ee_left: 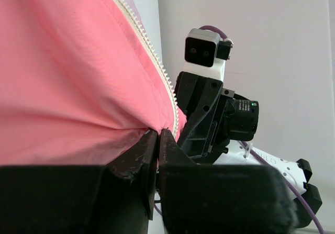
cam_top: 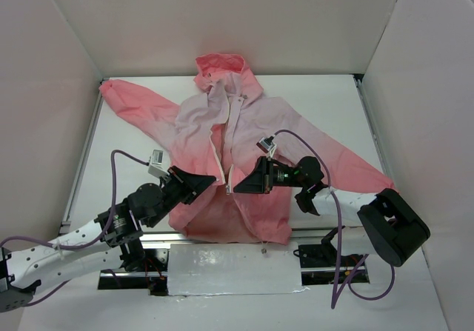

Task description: Zip up the jacket

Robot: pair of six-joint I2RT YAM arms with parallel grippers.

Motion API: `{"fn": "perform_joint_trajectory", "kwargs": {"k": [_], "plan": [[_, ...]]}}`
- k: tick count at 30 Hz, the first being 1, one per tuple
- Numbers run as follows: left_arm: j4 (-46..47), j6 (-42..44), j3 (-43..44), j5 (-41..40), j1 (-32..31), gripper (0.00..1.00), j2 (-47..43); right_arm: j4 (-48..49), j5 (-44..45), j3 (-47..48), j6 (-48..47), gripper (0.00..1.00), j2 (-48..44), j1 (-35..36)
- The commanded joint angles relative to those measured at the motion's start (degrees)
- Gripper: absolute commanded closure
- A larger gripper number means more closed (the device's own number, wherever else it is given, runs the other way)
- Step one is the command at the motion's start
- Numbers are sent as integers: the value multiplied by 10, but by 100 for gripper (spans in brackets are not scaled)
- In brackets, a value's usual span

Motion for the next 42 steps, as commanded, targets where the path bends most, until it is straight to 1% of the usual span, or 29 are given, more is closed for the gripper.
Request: {"fn": "perform_joint_trajectory", "kwargs": {"k": [1, 6, 17, 26, 42], "plan": [[19, -6, 3, 2, 1, 100, -13, 34, -2, 27, -6, 100, -5, -4], [11, -7, 0, 9, 0, 100, -12, 36, 0, 31, -1, 100, -9, -4], [29, -4, 0, 15, 0, 100, -3, 30, 3, 30, -4, 100, -9, -4], [37, -10, -11, 22, 1, 100, -8, 46, 1, 45, 3, 100, 13, -9], [47, -5, -18, 35, 0, 100, -10, 46, -19, 86, 7, 100, 44, -36]]}}
